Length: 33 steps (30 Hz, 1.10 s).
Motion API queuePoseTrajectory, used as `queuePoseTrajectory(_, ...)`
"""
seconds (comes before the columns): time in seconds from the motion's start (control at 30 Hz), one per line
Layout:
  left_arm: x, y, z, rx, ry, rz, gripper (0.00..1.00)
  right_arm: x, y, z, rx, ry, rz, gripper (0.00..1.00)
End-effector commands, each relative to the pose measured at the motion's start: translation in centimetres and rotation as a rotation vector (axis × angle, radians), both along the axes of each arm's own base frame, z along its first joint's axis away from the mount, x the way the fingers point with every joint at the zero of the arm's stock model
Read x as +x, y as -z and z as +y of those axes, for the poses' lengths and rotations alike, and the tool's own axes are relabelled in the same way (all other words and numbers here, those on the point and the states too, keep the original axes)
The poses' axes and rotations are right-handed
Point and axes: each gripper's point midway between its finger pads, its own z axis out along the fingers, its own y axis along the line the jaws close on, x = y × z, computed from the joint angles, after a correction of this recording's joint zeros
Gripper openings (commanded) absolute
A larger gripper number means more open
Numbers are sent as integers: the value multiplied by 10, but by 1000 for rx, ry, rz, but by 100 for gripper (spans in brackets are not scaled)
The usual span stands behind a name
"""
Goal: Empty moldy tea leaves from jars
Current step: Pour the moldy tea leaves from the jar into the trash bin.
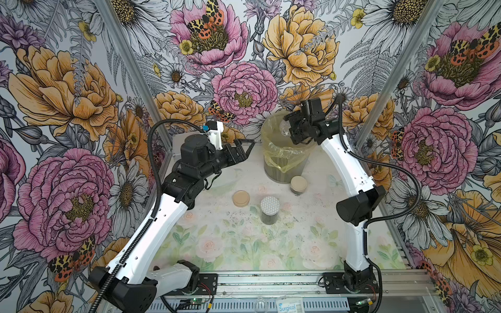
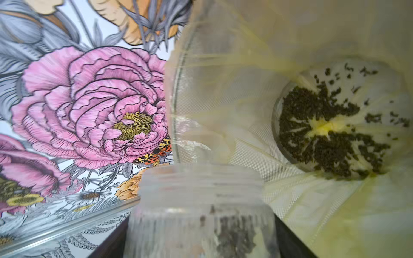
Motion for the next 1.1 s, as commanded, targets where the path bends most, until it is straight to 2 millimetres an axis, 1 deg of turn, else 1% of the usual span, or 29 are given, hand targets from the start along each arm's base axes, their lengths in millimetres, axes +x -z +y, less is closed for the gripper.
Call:
queuePoseTrajectory(0.0,-1,-9,2,-17,-28,-23,99,1,-10,5,195,123,65,0)
queuePoseTrajectory(0.1,-2,-10,0,-12,-33,-28,99,2,-3,2,250,197,114,0)
queuePoseTrajectory(0.2,-3,-8,-2,-9,-37,-25,99,3,0,5,326,254,159,0)
queuePoseTrajectory(0.33,-1,-8,-7,-7,-28,-19,99,5,-4,8,425,340,184,0)
queuePoseTrajectory(0.4,-2,-8,-8,-3,-26,-19,99,9,-11,7,464,386,166,0)
queuePoseTrajectory(0.47,-2,-8,-8,0,-28,-19,99,13,-15,12,499,387,165,0)
queuePoseTrajectory(0.57,-2,-7,-5,9,-42,-19,99,15,-4,20,544,391,222,0)
queuePoseTrajectory(0.67,-2,-5,-5,10,-44,-13,99,13,9,23,571,411,282,0)
queuePoseTrajectory(0.77,-3,-4,-4,12,-46,-11,99,10,9,28,606,421,311,0)
queuePoseTrajectory(0.83,-3,-3,-3,14,-51,-7,99,9,4,22,615,459,295,0)
queuePoseTrajectory(0.93,-4,-4,-3,13,-54,-8,99,8,3,15,645,517,302,0)
queuePoseTrajectory(1.07,-3,-2,-4,16,-51,-2,99,8,-2,11,685,556,302,0)
